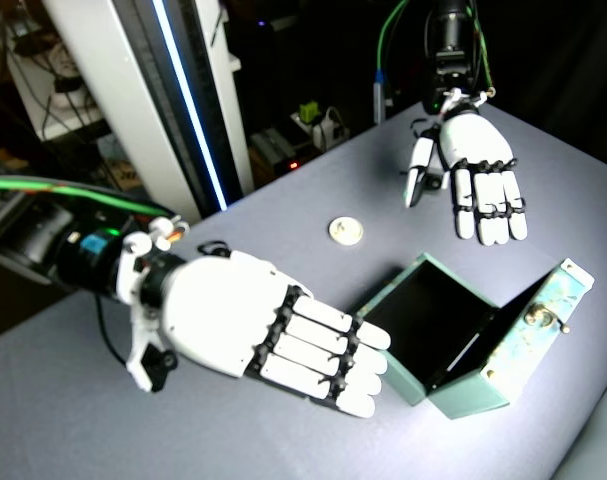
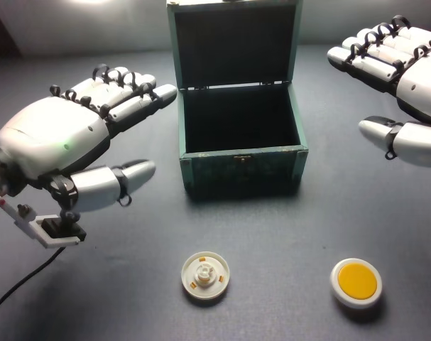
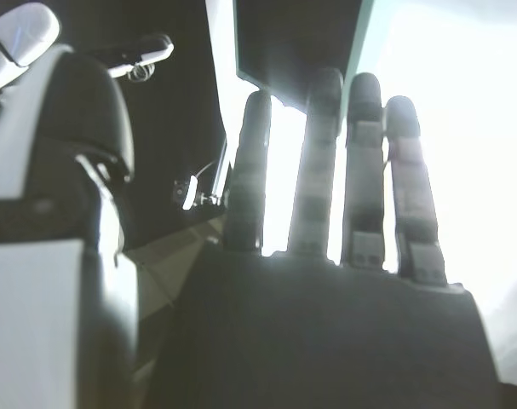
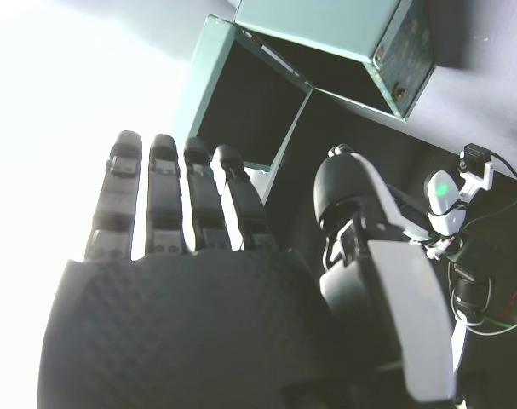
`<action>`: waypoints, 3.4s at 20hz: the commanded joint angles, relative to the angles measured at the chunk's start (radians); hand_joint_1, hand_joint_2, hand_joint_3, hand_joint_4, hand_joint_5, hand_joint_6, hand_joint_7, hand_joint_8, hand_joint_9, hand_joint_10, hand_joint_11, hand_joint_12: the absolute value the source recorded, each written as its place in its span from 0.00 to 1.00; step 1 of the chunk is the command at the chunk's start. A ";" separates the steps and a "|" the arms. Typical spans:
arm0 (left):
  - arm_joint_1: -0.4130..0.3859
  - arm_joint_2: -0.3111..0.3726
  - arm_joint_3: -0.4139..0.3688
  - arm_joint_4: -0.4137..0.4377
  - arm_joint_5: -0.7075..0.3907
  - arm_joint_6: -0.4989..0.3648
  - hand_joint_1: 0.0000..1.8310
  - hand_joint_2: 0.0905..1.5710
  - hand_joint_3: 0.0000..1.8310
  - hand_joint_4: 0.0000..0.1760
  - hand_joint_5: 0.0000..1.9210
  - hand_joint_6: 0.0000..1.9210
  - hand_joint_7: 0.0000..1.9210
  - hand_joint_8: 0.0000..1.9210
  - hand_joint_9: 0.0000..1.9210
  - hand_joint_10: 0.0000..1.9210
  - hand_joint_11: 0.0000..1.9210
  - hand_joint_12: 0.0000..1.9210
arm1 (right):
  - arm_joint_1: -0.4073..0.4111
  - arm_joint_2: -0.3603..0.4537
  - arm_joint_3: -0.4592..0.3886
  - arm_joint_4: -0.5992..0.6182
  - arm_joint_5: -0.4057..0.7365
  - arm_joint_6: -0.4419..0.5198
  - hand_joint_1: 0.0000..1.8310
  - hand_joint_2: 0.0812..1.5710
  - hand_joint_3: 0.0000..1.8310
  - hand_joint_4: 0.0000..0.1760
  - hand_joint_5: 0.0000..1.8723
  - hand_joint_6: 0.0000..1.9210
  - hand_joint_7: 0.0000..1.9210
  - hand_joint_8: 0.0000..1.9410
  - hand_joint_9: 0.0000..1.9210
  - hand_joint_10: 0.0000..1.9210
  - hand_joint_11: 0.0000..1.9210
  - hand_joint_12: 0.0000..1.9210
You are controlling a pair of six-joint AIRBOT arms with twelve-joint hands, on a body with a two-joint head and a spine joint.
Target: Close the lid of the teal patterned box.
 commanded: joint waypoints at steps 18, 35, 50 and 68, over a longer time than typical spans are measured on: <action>-0.063 -0.046 0.035 0.061 -0.055 -0.037 0.06 0.88 0.00 0.52 0.00 0.00 0.00 0.00 0.00 0.00 0.00 0.00 | 0.181 -0.061 0.121 0.047 0.135 0.005 0.05 0.92 0.00 0.00 0.00 0.00 0.02 0.01 0.00 0.07 0.00 0.87; -0.136 -0.137 0.123 0.122 0.012 -0.085 0.03 0.89 0.00 0.39 0.00 0.00 0.00 0.00 0.00 0.00 0.00 0.00 | 0.325 -0.315 0.416 0.145 -0.106 0.024 0.07 0.89 0.00 0.00 0.00 0.00 0.07 0.00 0.07 0.08 0.00 0.78; -0.119 -0.129 0.118 0.098 -0.018 -0.089 0.04 0.90 0.00 0.32 0.00 0.00 0.00 0.00 0.00 0.00 0.00 0.00 | 0.325 -0.318 0.373 0.064 -0.087 0.116 0.07 0.93 0.00 0.00 0.11 0.43 0.24 0.34 0.18 0.56 0.00 0.92; -0.005 -0.087 0.047 0.025 -0.125 -0.089 0.08 0.90 0.00 0.44 0.00 0.00 0.00 0.00 0.00 0.00 0.00 0.00 | 0.159 -0.145 0.137 -0.050 0.124 0.220 0.06 0.92 0.00 0.00 0.06 0.35 0.18 0.09 0.05 0.48 0.00 0.87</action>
